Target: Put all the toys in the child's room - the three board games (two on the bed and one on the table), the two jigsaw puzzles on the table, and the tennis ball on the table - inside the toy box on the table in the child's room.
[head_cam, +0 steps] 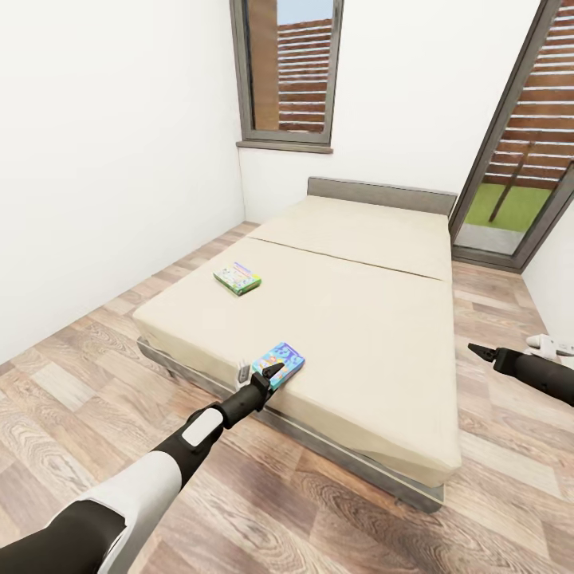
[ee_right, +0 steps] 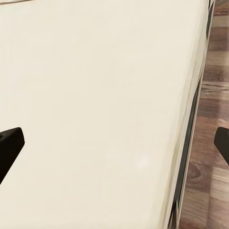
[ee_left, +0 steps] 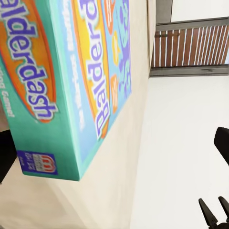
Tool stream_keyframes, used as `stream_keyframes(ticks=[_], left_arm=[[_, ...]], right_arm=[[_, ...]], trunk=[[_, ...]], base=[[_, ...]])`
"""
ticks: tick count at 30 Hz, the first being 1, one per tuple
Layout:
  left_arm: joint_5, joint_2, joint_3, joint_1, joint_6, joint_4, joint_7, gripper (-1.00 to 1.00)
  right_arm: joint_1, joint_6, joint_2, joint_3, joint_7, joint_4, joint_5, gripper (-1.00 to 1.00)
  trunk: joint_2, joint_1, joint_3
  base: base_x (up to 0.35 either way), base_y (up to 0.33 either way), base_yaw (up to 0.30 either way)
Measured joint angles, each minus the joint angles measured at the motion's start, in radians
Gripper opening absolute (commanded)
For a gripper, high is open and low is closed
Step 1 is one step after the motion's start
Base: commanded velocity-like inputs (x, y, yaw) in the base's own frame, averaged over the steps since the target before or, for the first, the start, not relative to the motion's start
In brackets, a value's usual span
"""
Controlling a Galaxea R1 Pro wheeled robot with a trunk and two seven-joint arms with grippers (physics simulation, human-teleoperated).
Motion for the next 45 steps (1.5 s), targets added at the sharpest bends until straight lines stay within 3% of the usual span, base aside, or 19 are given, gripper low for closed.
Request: stream_keyframes(ticks=[42,43,45], left_arm=[[0.002,0.019,0.002,0.004,-0.014,-0.001,-0.008,1.00],[0.002,0.019,0.002,0.004,-0.014,-0.001,-0.008,-1.00],[0.001,0.020,0.001,0.004,-0.015,-0.001,-0.008,-1.00]], right_arm=[[0.002,0.000,0.000,0.000,0.000,0.000,0.000,1.00],[0.002,0.000,0.000,0.000,0.000,0.000,0.000,1.00],[0.002,0.000,0.000,0.000,0.000,-0.001,0.000,1.00]], trunk=[[0.000,0.000,0.000],[0.000,0.000,0.000],[0.000,0.000,0.000]], base=[[0.000,0.000,0.000],[0.000,0.000,0.000],[0.000,0.000,0.000]])
